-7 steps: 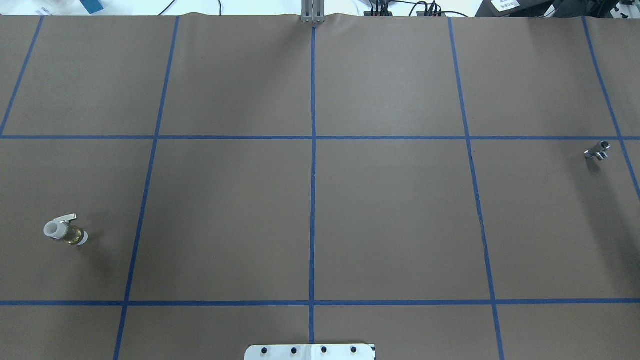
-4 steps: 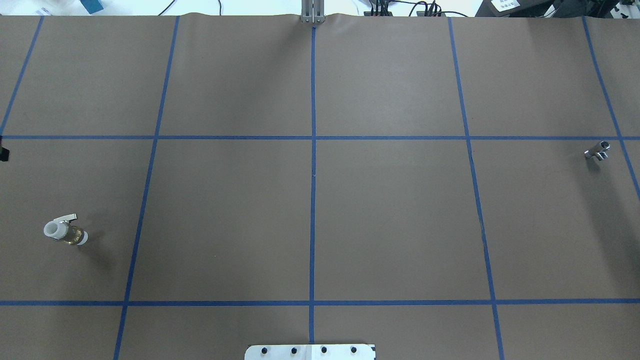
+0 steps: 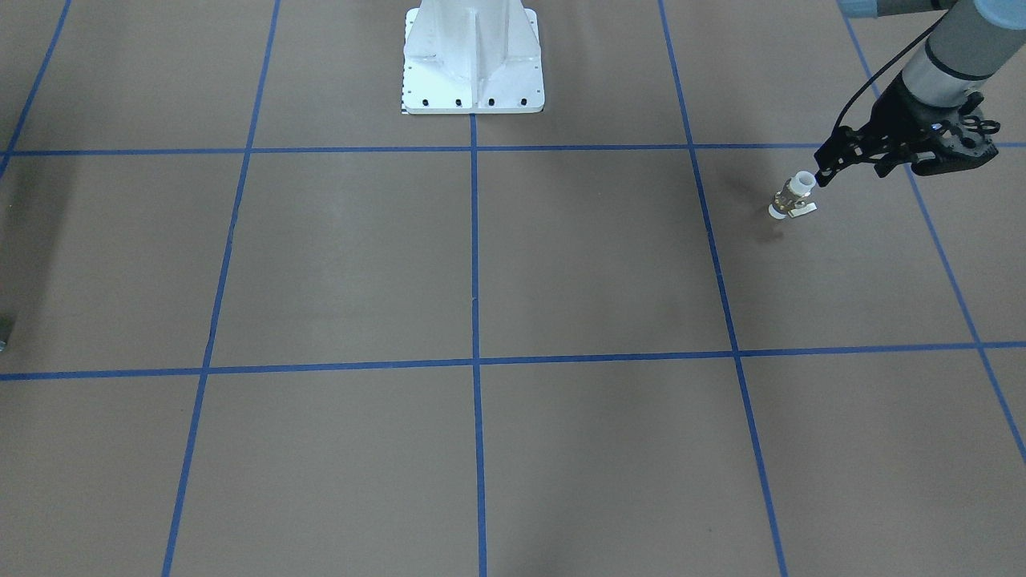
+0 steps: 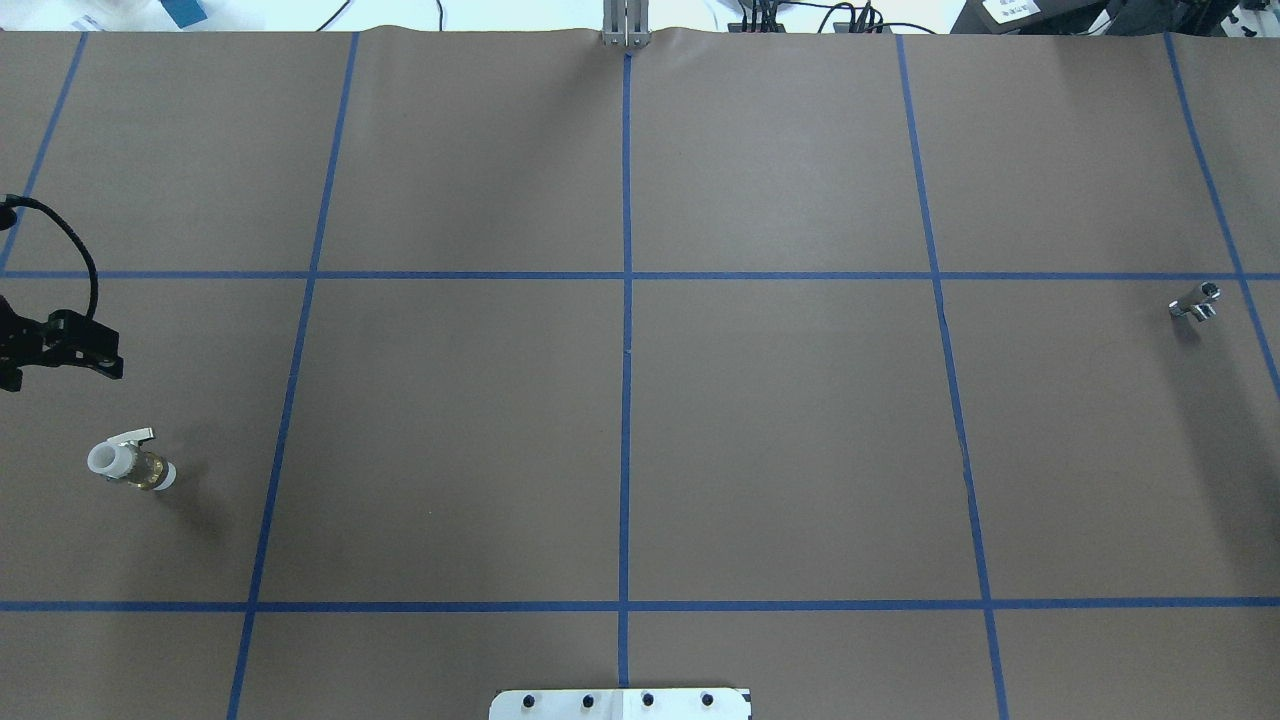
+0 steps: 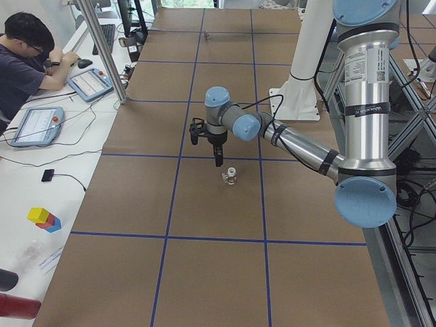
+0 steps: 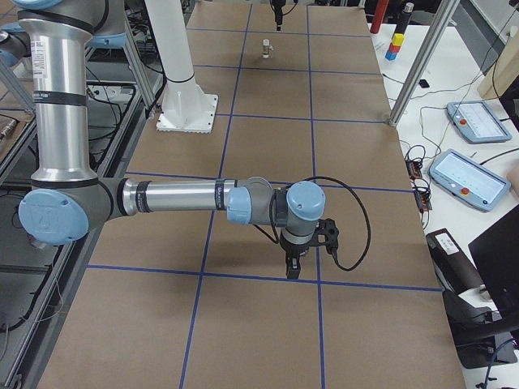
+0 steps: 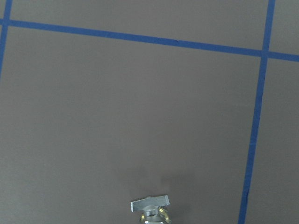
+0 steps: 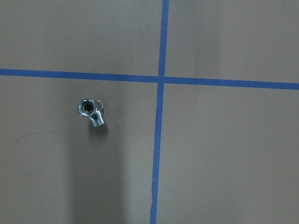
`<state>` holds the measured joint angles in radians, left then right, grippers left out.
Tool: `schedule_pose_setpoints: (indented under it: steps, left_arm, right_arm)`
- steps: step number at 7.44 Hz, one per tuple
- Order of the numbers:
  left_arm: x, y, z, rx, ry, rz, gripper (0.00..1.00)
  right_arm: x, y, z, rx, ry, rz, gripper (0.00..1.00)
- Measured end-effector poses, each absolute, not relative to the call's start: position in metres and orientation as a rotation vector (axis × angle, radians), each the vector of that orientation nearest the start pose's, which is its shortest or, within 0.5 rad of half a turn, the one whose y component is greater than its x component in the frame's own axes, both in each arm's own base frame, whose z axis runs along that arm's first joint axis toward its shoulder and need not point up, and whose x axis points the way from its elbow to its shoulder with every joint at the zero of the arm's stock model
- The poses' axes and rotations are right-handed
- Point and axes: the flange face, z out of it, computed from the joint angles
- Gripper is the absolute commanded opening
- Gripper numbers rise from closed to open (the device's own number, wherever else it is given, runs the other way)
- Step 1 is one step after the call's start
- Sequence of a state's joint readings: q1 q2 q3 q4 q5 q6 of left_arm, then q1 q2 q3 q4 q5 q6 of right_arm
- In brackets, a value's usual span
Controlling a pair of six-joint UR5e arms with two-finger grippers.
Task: Assemble PPR valve and pipe with both arms
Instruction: 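Move the left gripper down over the white-and-brass valve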
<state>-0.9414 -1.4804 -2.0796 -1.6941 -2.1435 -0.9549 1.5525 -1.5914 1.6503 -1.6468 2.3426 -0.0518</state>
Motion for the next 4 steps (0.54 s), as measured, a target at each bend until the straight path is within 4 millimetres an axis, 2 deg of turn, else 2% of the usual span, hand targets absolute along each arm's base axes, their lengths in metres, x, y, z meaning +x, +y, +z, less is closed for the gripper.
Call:
schedule_pose_setpoints:
  steps: [2, 4]
  left_arm:
    - [0.226, -0.399, 0.469, -0.01, 0.756, -0.166, 1.0]
    - [0.226, -0.388, 0.49, -0.003, 0.753, -0.164, 1.0]
  right_arm:
    - [0.054, -0.482, 0.641, -0.011, -0.78, -0.053, 1.0]
    - [0.054, -0.482, 0.641, -0.013, -0.783, -0.05, 1.0]
